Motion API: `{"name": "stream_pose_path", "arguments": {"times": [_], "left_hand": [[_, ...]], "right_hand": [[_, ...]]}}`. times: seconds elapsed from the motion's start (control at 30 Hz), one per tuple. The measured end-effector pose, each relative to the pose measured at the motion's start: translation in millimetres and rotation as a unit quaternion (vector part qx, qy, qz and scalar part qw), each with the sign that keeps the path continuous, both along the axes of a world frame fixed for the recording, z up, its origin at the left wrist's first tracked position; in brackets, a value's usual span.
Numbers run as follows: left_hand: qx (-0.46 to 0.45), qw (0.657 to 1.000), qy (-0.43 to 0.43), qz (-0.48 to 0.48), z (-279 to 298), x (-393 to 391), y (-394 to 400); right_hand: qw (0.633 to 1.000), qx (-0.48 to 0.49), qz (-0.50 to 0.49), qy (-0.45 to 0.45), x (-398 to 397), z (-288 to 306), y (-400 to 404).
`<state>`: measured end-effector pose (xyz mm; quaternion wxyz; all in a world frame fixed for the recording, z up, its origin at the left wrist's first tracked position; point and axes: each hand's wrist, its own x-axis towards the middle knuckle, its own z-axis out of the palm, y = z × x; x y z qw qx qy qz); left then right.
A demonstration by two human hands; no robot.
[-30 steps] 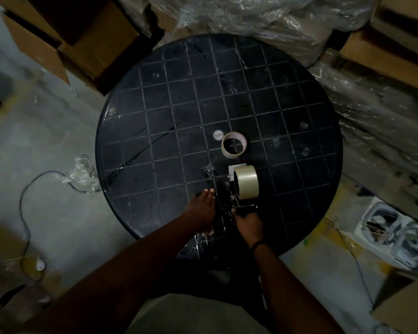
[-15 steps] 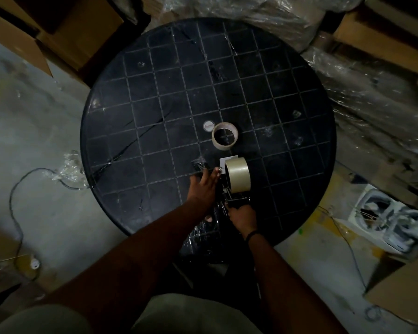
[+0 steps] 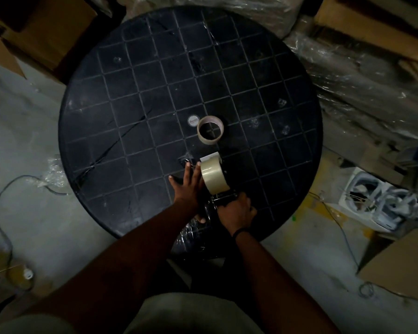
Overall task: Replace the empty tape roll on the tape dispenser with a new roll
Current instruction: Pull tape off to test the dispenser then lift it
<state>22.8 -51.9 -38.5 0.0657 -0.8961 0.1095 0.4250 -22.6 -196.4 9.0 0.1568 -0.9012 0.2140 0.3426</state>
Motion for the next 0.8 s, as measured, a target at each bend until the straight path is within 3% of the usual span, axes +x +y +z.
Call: {"name": "stream_pose_path", "arguments": {"times": [0.37,0.8], "left_hand": [[-0.025,0.999,-0.011,0.046,1,1,-5],[-0.033,0.999,0.011,0.028,9,2,-6]], "right_hand": [[0.996,0.043,-0.069,0.047,11,1,-14],[0.996,-0.009,0.022,0.088,-43,22,-35]]}}
